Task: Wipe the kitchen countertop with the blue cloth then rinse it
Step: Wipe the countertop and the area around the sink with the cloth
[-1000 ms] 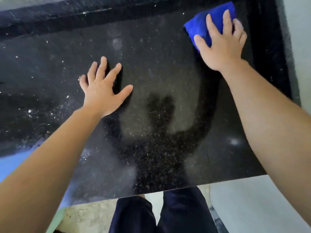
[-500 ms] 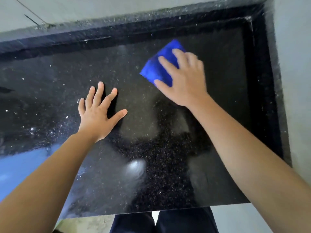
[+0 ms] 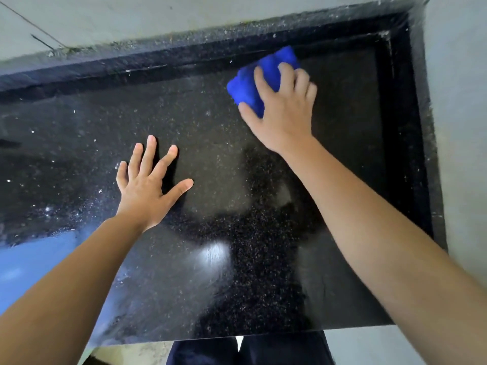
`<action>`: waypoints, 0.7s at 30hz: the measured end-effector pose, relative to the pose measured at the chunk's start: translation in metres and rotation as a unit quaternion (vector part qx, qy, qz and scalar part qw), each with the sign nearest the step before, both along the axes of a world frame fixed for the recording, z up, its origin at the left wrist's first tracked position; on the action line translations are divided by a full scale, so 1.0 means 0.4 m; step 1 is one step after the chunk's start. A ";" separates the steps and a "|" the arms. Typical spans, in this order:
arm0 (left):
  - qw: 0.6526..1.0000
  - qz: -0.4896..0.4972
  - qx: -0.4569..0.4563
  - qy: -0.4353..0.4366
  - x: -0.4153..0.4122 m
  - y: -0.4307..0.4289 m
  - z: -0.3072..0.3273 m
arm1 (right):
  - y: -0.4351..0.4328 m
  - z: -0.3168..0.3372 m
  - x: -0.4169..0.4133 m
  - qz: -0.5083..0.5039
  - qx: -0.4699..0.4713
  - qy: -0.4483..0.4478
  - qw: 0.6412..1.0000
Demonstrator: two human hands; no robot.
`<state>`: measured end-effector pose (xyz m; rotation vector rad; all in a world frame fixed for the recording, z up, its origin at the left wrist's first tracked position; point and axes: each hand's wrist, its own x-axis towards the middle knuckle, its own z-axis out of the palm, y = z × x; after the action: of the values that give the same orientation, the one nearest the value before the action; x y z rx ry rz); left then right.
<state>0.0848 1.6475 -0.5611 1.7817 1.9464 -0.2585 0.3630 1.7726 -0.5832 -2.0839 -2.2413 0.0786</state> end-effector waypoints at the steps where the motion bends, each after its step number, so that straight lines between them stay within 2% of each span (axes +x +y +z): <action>1: 1.000 0.001 0.002 -0.003 0.000 0.000 -0.002 | -0.012 -0.003 0.034 0.047 0.015 0.009 0.999; 3: 1.000 0.004 0.002 -0.008 0.000 0.001 -0.003 | -0.026 -0.005 0.115 0.107 0.024 0.022 0.994; 5: 1.000 0.003 0.001 -0.008 0.000 0.003 -0.006 | -0.035 -0.007 0.189 0.085 0.044 0.018 0.995; 10: 1.000 0.001 -0.003 -0.010 -0.002 0.003 -0.008 | 0.015 -0.020 0.233 -0.157 0.080 -0.013 0.984; 12: 1.000 -0.002 -0.005 -0.009 -0.002 0.004 -0.008 | 0.068 -0.016 0.163 -0.249 0.051 0.000 0.967; 14: 1.000 -0.005 -0.010 -0.007 -0.002 0.005 -0.007 | 0.093 -0.009 0.051 -0.283 0.024 0.015 0.959; 16: 1.000 -0.008 -0.014 0.001 -0.003 0.003 -0.008 | 0.082 -0.002 -0.061 -0.239 0.008 0.032 0.971; 21: 1.000 -0.012 -0.018 0.012 -0.007 0.007 -0.010 | -0.020 -0.004 -0.161 -0.012 -0.001 0.032 0.999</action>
<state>0.0820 1.6503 -0.5651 1.7882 1.9249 -0.3228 0.2986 1.7647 -0.5847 -2.0780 -2.1793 0.1440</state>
